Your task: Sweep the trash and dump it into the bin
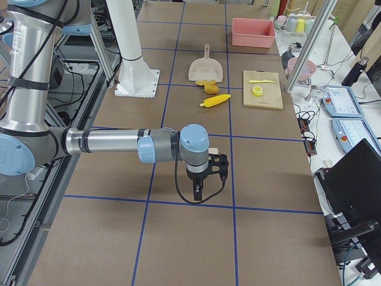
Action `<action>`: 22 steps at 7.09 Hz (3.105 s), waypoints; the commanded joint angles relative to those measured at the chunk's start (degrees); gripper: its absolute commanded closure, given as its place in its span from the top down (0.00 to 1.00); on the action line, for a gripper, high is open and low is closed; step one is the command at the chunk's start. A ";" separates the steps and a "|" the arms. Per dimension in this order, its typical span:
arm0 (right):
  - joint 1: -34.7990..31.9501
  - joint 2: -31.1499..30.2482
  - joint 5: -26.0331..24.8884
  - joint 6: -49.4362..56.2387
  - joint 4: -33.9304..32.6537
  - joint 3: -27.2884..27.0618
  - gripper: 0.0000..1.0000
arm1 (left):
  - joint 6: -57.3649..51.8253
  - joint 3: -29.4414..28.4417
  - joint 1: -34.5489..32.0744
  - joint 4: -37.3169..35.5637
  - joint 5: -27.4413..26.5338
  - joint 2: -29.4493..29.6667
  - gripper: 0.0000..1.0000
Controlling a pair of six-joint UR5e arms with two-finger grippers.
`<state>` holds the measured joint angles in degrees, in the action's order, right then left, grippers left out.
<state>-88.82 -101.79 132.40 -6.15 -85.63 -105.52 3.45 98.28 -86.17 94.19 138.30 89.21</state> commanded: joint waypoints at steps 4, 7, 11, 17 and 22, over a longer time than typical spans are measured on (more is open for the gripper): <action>16.96 0.63 0.49 -13.18 3.77 -7.16 1.00 | -0.55 2.01 8.10 18.16 1.03 1.32 0.99; 29.98 -0.33 -3.27 -30.46 15.36 -6.98 1.00 | -0.63 4.11 16.54 19.62 -3.04 3.94 0.99; 35.72 -2.80 -1.10 -37.96 18.04 -6.28 1.00 | -4.55 0.69 22.10 22.60 0.22 10.62 0.99; 42.32 -2.89 -5.14 -38.85 21.56 -2.50 0.67 | -28.06 -2.57 22.36 25.44 0.13 12.04 0.99; 42.68 -3.50 -4.52 -41.40 21.64 -5.04 0.00 | -28.06 6.17 26.30 21.43 -9.70 7.57 1.00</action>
<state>-46.02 -105.07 127.67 -47.33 -64.00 -109.39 -24.61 99.41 -62.09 118.45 131.34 99.02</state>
